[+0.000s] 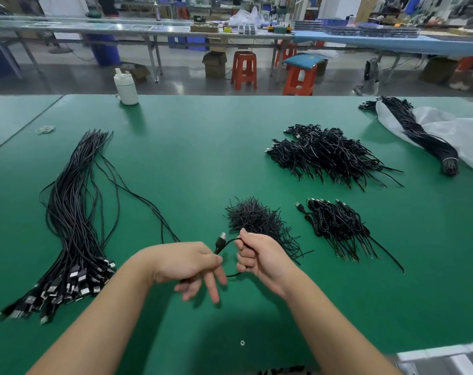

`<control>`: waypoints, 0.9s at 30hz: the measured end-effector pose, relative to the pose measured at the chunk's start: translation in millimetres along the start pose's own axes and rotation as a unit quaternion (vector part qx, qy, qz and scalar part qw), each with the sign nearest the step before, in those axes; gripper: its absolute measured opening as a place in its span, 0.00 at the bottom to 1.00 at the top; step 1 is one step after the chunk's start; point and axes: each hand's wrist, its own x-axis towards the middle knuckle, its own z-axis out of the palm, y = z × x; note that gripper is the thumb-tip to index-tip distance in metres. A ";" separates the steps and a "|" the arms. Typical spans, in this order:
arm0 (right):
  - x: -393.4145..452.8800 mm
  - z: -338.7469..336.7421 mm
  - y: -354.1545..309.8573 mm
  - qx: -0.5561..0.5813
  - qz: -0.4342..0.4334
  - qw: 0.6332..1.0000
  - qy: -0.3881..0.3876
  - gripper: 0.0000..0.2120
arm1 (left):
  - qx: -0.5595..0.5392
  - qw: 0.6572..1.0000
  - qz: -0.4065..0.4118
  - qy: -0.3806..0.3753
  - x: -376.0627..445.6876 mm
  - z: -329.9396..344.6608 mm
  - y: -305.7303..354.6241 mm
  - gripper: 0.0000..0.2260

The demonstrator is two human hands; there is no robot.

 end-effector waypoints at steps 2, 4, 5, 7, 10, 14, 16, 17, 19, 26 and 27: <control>-0.4 1.2 0.3 -0.017 -0.011 1.000 -0.001 0.18 | -0.021 0.999 -0.017 0.040 4.1 6.6 -5.0 0.20; -1.6 3.9 2.7 -0.037 -0.026 0.999 -0.007 0.18 | -0.098 0.989 0.012 0.111 10.6 9.9 -7.5 0.20; -2.3 6.1 5.2 -0.050 -0.033 0.998 -0.013 0.18 | -0.146 0.978 0.040 0.146 14.2 10.8 -8.0 0.19; -3.4 11.3 11.4 -0.069 -0.043 0.996 -0.031 0.18 | -0.246 0.943 0.109 0.195 21.8 12.8 -8.1 0.18; -4.6 20.3 23.8 -0.068 -0.039 0.996 -0.051 0.18 | -0.362 0.882 0.200 0.226 30.1 15.0 -4.9 0.19; -3.9 26.6 44.1 -0.075 -0.010 0.996 -0.042 0.19 | -0.508 0.787 0.245 0.250 30.2 8.2 4.5 0.19; -2.8 24.0 48.5 -0.054 0.011 0.998 -0.039 0.20 | -0.507 0.785 0.248 0.254 23.0 2.4 7.3 0.15; -1.9 21.6 48.7 -0.026 0.019 0.999 -0.036 0.20 | -0.491 0.799 0.254 0.237 18.3 -0.2 7.5 0.14; 0.9 16.3 45.4 0.048 0.035 0.998 -0.018 0.20 | -0.411 0.857 0.257 0.176 6.5 -6.4 3.7 0.14; 9.9 10.1 22.1 0.061 -0.002 0.998 0.005 0.19 | 0.082 0.989 0.021 0.120 1.4 -5.7 -1.9 0.17; 10.0 11.6 20.0 0.039 -0.007 0.999 0.003 0.19 | 0.112 0.981 0.003 0.161 6.1 -2.9 -0.9 0.17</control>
